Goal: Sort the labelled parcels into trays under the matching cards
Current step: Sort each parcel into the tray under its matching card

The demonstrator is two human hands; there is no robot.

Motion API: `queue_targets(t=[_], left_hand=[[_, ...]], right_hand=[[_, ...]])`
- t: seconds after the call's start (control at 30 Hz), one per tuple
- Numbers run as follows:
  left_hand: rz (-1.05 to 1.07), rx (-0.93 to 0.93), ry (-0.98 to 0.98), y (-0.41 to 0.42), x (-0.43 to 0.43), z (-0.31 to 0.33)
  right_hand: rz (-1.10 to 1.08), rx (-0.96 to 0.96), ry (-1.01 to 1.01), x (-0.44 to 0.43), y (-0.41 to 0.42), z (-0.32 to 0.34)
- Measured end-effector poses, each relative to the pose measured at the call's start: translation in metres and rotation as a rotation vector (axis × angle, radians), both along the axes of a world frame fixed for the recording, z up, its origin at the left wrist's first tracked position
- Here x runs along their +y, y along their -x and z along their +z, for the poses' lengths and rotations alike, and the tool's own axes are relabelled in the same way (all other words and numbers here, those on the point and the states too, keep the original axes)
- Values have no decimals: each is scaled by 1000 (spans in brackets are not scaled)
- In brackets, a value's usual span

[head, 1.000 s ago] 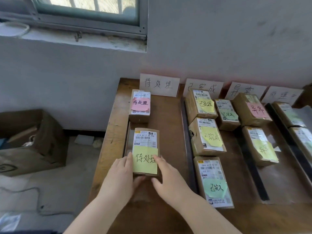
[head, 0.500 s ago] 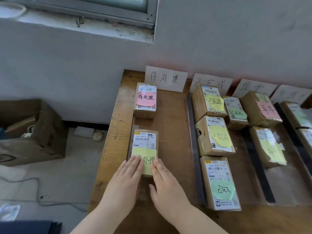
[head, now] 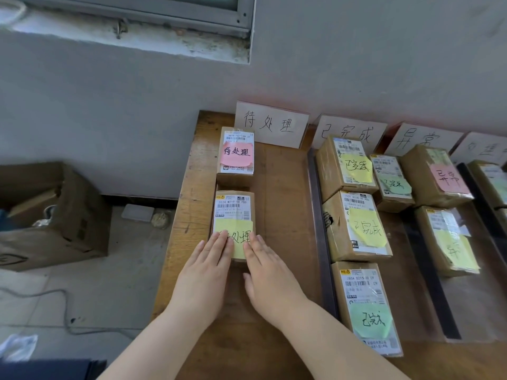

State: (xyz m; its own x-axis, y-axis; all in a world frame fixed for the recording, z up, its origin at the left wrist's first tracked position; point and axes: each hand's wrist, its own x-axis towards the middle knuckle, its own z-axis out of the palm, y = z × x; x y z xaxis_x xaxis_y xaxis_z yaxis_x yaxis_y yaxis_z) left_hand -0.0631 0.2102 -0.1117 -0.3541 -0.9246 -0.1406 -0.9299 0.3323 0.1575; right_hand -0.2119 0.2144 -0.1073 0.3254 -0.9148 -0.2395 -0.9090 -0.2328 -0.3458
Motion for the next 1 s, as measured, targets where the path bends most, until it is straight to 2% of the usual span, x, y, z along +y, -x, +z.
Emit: queue_targets(t=[0.1, 0.4, 0.73, 1.0], left_hand=[[23, 74, 20, -1, -6, -4], [57, 70, -67, -1, -27, -1], [34, 161, -206, -14, -28, -12], [41, 192, -187, -12, -9, -17]], right_hand=[[-12, -16, -6, -7, 1, 0], [-34, -47, -10, -26, 1, -4], [-48, -82, -9, -27, -2, -11], [-35, -111, 27, -9, 1, -16]])
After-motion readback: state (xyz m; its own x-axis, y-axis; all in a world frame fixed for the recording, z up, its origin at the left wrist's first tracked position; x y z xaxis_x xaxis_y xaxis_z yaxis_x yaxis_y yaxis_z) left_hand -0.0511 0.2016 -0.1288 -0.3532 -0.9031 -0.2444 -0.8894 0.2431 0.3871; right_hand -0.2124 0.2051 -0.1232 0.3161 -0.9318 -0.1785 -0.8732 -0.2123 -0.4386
